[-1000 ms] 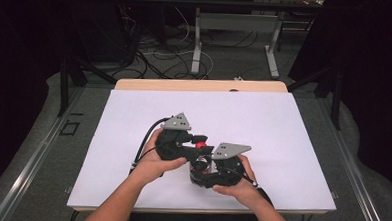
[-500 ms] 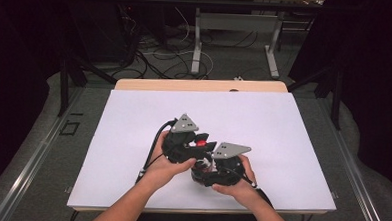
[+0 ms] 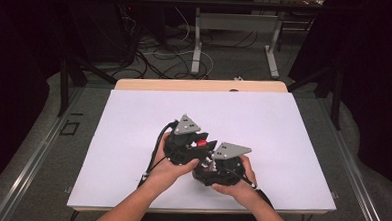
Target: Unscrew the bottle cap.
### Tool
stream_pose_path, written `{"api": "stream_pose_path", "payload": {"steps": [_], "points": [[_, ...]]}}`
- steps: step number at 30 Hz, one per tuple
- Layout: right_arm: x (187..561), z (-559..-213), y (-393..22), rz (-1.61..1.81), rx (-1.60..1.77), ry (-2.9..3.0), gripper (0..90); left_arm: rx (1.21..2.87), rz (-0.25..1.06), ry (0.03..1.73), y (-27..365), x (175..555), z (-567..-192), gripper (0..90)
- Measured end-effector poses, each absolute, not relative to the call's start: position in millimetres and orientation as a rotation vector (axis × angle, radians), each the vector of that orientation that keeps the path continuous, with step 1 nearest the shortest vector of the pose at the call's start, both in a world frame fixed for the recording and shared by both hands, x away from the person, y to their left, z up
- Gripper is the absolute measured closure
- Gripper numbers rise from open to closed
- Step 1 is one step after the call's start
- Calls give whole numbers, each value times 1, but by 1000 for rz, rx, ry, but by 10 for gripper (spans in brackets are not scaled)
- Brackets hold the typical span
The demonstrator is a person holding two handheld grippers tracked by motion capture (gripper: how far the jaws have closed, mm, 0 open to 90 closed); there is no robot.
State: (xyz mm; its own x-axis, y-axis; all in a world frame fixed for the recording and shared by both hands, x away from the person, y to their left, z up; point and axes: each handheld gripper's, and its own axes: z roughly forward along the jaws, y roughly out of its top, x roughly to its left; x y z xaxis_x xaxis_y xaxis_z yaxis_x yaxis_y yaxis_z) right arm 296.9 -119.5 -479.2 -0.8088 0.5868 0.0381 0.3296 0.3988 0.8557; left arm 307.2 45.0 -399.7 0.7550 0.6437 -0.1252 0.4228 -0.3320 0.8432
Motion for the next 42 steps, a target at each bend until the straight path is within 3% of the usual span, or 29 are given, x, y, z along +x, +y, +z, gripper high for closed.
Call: {"api": "stream_pose_path", "payload": {"steps": [6,14,28,35,42], "points": [[296,-479,-119,1386,800,2373,298,1979,239,789,48,309,-398,605],[298,-479,-122,1396,818,2370,298,1973,196,741,57,310,-395,510],[298,-479,-121,1424,769,2391,297,2007,148,648,69,317,-397,479],[297,-479,-120,1426,761,2402,298,1997,75,610,73,323,-400,515],[296,-479,-120,1421,774,2408,298,2005,118,603,65,319,-400,595]]}}
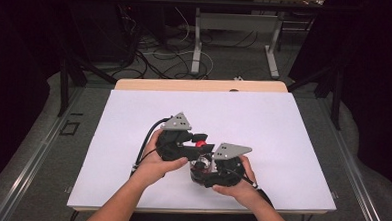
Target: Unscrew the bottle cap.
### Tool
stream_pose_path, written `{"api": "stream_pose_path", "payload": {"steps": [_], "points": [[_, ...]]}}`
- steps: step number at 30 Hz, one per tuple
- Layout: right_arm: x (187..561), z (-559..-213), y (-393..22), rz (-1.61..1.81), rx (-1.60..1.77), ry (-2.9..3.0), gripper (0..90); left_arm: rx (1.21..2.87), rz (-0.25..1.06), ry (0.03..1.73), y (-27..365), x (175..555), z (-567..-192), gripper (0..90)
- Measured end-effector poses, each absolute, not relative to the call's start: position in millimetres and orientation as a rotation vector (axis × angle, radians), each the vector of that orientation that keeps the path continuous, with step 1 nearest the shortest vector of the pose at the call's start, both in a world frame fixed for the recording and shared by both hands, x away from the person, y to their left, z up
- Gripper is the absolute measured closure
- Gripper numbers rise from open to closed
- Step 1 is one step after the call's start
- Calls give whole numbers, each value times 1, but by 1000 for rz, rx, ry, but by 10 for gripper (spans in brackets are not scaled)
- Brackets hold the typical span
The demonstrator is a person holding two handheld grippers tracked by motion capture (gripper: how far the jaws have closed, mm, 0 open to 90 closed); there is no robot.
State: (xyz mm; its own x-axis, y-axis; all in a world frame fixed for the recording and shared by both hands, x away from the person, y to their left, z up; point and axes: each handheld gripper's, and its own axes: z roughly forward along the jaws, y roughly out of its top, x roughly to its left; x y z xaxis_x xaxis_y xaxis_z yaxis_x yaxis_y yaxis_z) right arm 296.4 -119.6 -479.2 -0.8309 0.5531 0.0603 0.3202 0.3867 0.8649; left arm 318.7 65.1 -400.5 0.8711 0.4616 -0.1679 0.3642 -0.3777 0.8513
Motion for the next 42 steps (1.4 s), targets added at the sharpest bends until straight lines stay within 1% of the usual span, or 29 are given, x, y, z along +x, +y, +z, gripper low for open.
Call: {"api": "stream_pose_path", "payload": {"steps": [4,12,16,24,25,27,31,32,38,42], "points": [[296,-478,-121,1412,784,2415,298,2006,175,613,61,316,-399,612],[296,-479,-120,1365,811,2365,298,1930,323,834,46,302,-400,615],[295,-480,-119,1351,820,2337,298,1932,356,851,42,298,-400,615],[296,-479,-120,1371,795,2351,298,1951,308,819,46,301,-398,608],[296,-479,-119,1379,802,2345,298,1958,293,807,47,302,-398,599],[296,-480,-119,1396,811,2352,298,1963,274,785,48,302,-397,547],[297,-479,-121,1404,809,2368,298,1976,236,733,53,303,-394,487],[297,-479,-121,1407,804,2365,298,1978,209,722,55,303,-394,480],[297,-479,-122,1422,781,2383,298,1997,174,649,68,307,-390,447],[297,-479,-121,1432,787,2382,298,2000,134,605,74,312,-392,451]]}}
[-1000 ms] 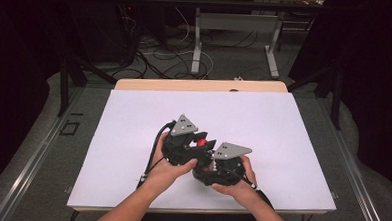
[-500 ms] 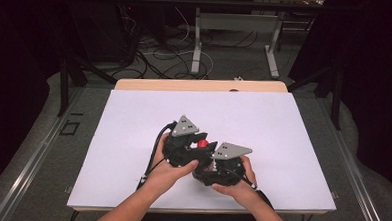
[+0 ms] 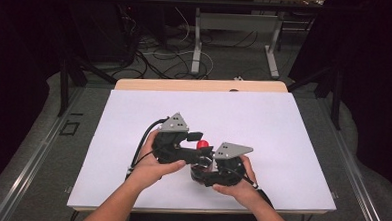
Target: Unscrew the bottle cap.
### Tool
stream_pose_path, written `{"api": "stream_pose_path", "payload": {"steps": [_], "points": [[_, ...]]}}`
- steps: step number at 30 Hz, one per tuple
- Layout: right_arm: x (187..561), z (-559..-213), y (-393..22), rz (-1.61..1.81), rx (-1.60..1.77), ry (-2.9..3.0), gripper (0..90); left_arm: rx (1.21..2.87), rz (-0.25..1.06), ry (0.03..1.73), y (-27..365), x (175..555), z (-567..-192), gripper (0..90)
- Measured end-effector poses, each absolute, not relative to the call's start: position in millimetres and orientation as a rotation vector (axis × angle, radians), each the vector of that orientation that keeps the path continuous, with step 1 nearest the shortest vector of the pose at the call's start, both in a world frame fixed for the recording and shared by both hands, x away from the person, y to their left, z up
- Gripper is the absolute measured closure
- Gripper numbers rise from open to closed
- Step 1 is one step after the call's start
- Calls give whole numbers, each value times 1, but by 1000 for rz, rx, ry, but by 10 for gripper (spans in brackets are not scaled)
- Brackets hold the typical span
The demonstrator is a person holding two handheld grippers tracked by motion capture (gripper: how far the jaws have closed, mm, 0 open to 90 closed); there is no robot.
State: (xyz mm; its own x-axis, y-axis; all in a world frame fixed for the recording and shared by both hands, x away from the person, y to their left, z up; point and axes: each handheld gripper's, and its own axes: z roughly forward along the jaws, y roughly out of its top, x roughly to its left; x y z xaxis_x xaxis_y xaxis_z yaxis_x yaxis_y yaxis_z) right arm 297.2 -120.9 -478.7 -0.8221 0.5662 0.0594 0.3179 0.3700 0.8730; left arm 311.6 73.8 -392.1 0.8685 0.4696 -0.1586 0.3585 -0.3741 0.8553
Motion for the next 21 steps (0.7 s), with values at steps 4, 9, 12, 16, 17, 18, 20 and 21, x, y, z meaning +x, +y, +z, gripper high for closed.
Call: {"api": "stream_pose_path", "payload": {"steps": [4,9,12,16,17,18,20,21], "points": [[296,-478,-120,1436,780,2384,298,1991,109,617,77,319,-398,468],[296,-479,-119,1425,779,2391,298,1982,87,584,76,322,-403,491],[296,-479,-119,1430,772,2393,298,1988,87,561,74,322,-403,529],[295,-479,-118,1420,772,2409,298,1991,109,549,69,319,-404,603],[295,-479,-118,1422,772,2408,298,1994,123,547,68,318,-404,605],[296,-480,-119,1428,767,2402,298,1998,139,552,67,317,-403,607],[295,-480,-118,1420,785,2402,298,2009,156,578,66,315,-402,609],[295,-480,-118,1420,789,2401,298,2003,169,595,64,314,-402,610]]}}
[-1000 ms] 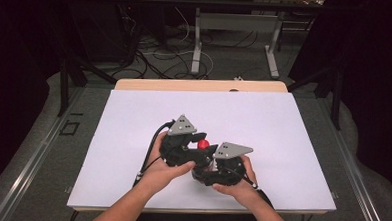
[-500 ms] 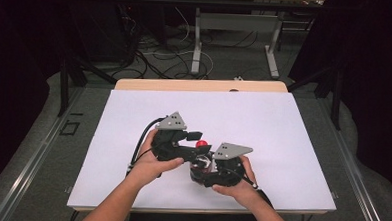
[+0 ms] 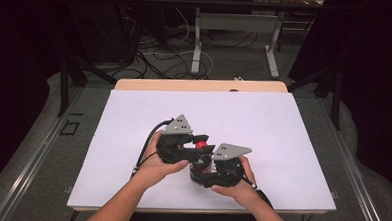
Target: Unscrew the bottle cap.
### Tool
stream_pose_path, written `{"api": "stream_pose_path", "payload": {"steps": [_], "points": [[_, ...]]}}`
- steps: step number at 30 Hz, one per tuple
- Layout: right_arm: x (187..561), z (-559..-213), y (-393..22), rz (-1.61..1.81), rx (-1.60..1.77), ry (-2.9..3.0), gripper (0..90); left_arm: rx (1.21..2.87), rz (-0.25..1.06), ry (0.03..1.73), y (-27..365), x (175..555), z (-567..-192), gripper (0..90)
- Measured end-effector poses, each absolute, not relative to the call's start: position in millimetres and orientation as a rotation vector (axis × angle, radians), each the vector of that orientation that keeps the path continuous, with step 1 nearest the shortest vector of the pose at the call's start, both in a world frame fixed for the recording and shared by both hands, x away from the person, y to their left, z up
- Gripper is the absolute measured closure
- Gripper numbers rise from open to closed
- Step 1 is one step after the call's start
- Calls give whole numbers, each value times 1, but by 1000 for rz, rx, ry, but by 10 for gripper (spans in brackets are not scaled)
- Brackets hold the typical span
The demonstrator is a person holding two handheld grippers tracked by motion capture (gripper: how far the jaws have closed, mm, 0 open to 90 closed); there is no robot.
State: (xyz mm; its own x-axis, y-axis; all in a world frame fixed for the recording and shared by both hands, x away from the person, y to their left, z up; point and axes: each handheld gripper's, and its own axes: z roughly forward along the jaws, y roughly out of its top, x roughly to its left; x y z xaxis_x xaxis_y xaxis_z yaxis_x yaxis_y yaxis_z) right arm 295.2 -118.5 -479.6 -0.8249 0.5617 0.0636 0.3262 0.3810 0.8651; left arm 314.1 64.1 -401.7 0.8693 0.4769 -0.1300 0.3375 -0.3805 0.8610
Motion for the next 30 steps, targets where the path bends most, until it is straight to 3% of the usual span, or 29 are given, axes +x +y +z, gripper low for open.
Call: {"api": "stream_pose_path", "payload": {"steps": [12,30], "points": [[297,-481,-118,1360,849,2318,300,1954,318,806,47,309,-394,613],[305,-484,-129,1349,916,2279,299,1908,326,889,73,322,-389,613]]}}
